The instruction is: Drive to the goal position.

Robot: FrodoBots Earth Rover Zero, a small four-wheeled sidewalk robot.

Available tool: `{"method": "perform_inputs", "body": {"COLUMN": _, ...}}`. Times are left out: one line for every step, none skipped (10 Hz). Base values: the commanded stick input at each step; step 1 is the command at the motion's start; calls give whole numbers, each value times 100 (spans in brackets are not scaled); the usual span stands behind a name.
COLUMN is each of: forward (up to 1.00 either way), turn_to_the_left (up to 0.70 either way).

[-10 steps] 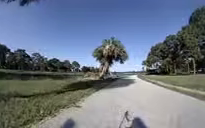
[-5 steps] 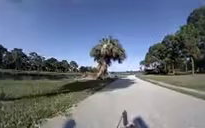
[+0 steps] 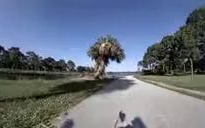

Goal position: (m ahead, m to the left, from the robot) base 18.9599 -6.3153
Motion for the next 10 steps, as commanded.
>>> {"method": "perform_inputs", "body": {"forward": 70, "turn_to_the_left": 0}}
{"method": "perform_inputs", "body": {"forward": 70, "turn_to_the_left": 0}}
{"method": "perform_inputs", "body": {"forward": 70, "turn_to_the_left": 0}}
{"method": "perform_inputs", "body": {"forward": 70, "turn_to_the_left": 0}}
{"method": "perform_inputs", "body": {"forward": 70, "turn_to_the_left": 0}}
{"method": "perform_inputs", "body": {"forward": 70, "turn_to_the_left": 0}}
{"method": "perform_inputs", "body": {"forward": 70, "turn_to_the_left": 0}}
{"method": "perform_inputs", "body": {"forward": 70, "turn_to_the_left": 0}}
{"method": "perform_inputs", "body": {"forward": 70, "turn_to_the_left": 0}}
{"method": "perform_inputs", "body": {"forward": 70, "turn_to_the_left": 0}}
